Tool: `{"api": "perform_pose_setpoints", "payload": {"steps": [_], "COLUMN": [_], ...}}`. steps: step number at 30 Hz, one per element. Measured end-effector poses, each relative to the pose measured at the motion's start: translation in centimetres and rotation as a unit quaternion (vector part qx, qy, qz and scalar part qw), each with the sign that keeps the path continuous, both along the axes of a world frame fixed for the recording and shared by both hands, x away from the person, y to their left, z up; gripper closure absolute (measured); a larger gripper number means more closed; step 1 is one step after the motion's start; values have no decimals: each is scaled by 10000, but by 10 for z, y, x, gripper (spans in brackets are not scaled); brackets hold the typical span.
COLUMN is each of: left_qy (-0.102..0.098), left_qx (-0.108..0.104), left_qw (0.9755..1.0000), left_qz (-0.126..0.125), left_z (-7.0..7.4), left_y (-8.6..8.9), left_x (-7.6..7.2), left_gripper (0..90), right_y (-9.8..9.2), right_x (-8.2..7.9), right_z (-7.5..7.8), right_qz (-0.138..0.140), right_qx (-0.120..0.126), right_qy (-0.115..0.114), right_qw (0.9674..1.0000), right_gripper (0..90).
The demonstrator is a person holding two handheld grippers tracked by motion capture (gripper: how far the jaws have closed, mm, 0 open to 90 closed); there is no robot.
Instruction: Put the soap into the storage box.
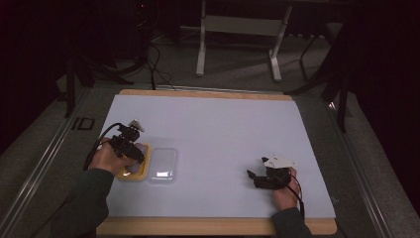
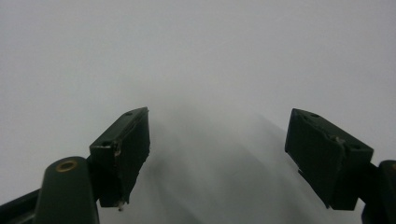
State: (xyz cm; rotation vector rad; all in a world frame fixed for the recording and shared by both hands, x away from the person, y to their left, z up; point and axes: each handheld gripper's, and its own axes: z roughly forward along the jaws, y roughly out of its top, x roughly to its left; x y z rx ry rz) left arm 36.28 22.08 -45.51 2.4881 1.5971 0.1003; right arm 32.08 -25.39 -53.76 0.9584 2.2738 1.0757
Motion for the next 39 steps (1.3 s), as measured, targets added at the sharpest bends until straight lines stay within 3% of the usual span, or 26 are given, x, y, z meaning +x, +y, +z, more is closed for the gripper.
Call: {"api": "perform_pose_setpoints", "payload": {"steps": [10, 15, 19, 27, 33, 39], "left_qy": [169, 249, 241, -92, -290, -721], "left_qx": [-37, 62, -99, -197, -309, -547], "left_qw": [9997, 9991, 9985, 9985, 9981, 9957], "left_qz": [179, 351, 474, 495, 445, 210], "left_z": [-15, -26, -29, -17, -5, 5], "left_y": [6, 7, 13, 17, 15, 5], "left_x": [5, 13, 14, 11, 8, 2], "left_gripper": [494, 490, 455, 359, 354, 343], "right_y": [0, 0, 1, 1, 1, 1], "right_x": [0, 0, 0, 0, 0, 1], "right_z": [0, 0, 0, 0, 0, 0], "right_qz": [-1, -2, 5, 24, 23, 17], "right_qx": [-5, -4, -19, -63, -58, -71], "right_qy": [4, 5, 9, 0, 4, 24], "right_qw": [10000, 10000, 10000, 10000, 10000, 10000], "right_gripper": [217, 217, 217, 217, 217, 217]}}
